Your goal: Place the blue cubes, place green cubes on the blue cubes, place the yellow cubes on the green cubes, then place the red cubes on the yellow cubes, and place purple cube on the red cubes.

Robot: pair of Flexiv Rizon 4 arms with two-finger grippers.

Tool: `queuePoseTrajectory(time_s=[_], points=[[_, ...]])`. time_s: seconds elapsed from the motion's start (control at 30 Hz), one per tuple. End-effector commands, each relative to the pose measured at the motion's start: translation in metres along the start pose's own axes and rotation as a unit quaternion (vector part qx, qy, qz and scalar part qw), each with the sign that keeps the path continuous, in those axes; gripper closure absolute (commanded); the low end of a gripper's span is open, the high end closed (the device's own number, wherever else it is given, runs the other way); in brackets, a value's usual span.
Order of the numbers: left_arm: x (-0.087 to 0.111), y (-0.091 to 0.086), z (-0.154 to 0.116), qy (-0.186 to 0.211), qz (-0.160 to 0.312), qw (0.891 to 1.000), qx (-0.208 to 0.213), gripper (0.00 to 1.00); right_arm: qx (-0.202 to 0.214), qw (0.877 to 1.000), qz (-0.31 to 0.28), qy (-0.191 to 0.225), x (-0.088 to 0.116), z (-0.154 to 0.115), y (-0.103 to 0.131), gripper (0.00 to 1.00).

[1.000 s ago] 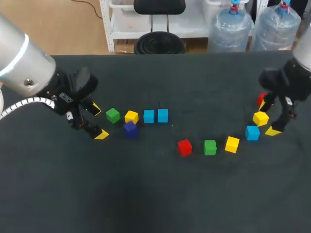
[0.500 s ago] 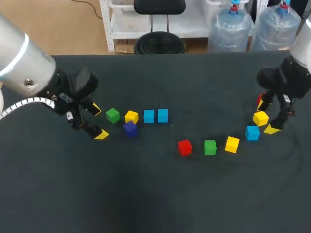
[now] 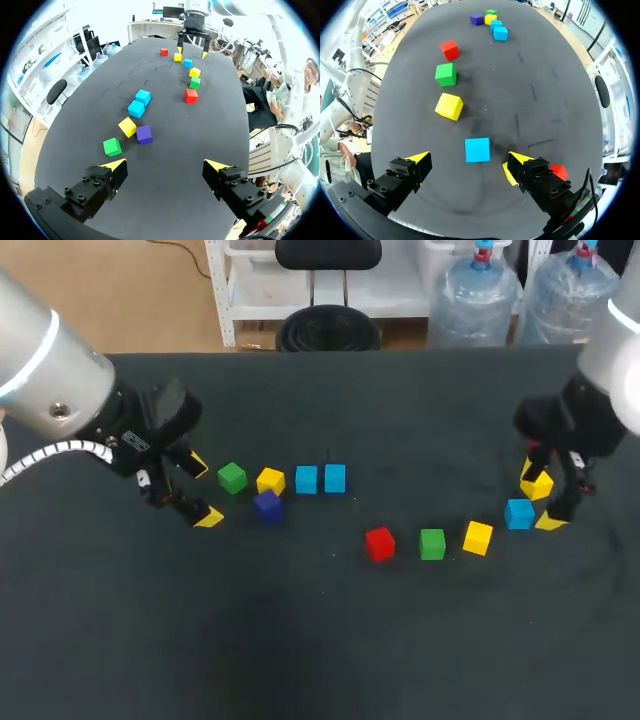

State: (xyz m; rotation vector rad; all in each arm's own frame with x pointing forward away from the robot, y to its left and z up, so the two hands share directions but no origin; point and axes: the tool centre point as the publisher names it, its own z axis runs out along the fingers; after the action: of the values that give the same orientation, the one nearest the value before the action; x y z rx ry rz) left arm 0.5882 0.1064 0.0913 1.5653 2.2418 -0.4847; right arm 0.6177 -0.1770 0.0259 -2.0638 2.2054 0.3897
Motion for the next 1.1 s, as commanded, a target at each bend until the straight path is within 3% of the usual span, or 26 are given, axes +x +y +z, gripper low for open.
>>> queuePoseTrajectory(time_s=[0.03,1.1], points=[[0.0,0.001,0.0,0.0,0.001,1.0,0.001,0.0,0.004,1.0,-0.009,-0.004,0.004,0.004,0.001,0.0],[0.0,0.001,0.0,0.0,0.001,1.0,0.001,0.0,0.009,1.0,-0.028,-0.001,0.007,0.025,-0.01,0.0]])
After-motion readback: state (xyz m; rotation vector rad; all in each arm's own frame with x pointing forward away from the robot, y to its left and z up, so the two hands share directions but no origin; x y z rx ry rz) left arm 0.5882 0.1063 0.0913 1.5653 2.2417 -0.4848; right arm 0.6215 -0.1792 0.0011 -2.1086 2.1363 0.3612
